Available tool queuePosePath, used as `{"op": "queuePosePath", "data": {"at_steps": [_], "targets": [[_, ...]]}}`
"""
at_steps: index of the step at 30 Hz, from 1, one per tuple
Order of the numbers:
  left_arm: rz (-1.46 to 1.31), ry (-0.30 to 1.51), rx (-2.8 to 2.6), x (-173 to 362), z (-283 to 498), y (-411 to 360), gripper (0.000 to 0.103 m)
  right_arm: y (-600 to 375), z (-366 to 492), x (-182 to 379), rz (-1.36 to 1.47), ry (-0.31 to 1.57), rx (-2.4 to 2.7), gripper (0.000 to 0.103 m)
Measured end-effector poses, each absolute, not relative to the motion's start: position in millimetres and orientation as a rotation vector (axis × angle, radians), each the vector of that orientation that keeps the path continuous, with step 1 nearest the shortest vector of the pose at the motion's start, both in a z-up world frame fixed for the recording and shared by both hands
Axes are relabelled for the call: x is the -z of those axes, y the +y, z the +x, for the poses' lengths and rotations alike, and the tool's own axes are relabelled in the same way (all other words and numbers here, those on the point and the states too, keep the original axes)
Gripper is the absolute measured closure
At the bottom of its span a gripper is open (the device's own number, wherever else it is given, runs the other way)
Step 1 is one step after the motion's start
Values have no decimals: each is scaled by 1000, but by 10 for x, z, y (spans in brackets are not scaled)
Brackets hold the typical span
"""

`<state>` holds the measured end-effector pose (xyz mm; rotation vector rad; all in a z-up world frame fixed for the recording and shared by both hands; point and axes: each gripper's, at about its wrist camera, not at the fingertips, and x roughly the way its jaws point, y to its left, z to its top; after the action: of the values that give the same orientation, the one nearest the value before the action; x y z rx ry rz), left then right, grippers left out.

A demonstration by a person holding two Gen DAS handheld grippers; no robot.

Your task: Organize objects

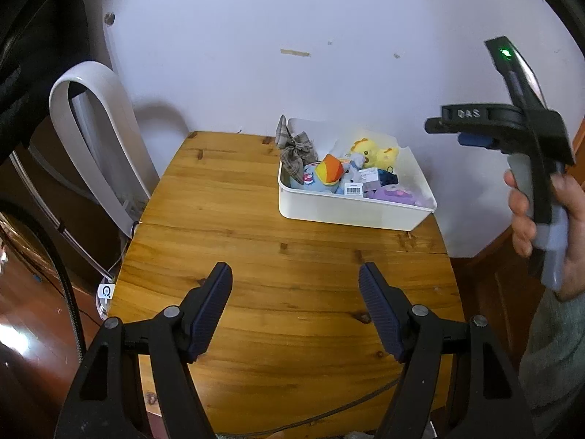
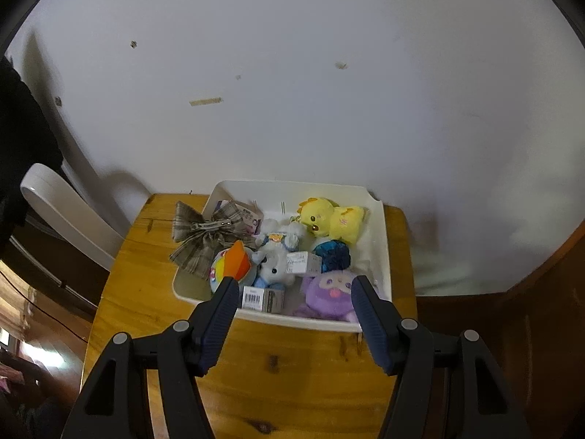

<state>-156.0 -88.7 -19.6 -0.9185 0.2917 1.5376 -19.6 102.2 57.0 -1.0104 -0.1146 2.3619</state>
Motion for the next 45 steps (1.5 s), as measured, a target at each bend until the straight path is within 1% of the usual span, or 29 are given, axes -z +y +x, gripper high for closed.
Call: {"op": "queuePosePath", "data": {"at_steps": [4, 7, 12, 15, 22, 24, 38, 45], "targets": [[-896, 302, -1539, 147, -1532, -980, 28, 871, 94, -635, -963, -103, -2374, 37], [-881, 307, -1536, 114, -1527, -1047, 28, 754, 301, -661, -932, -94, -2383, 31], [-872, 310, -1540, 73, -1527, -1172, 28, 543, 618, -661, -905, -86, -2393, 31], [-862, 307, -1542, 49, -1515, -1249, 28, 410, 803, -633, -902, -86, -2401, 26], [-846, 309, -1535, 20, -1463, -1393, 28, 126, 1225, -536, -874, -112, -2396, 25], [-840, 316, -1534, 16, -1444, -1432, 28, 68, 1333, -506, -878, -106, -2400, 23], [-845, 366, -1504, 86, -1398, -1562, 28, -134, 1862, 3, -950, 47, -2338, 22], [-826, 397, -1507, 106, -1333, -1555, 28, -241, 1980, 148, -946, 33, -2299, 22]]}}
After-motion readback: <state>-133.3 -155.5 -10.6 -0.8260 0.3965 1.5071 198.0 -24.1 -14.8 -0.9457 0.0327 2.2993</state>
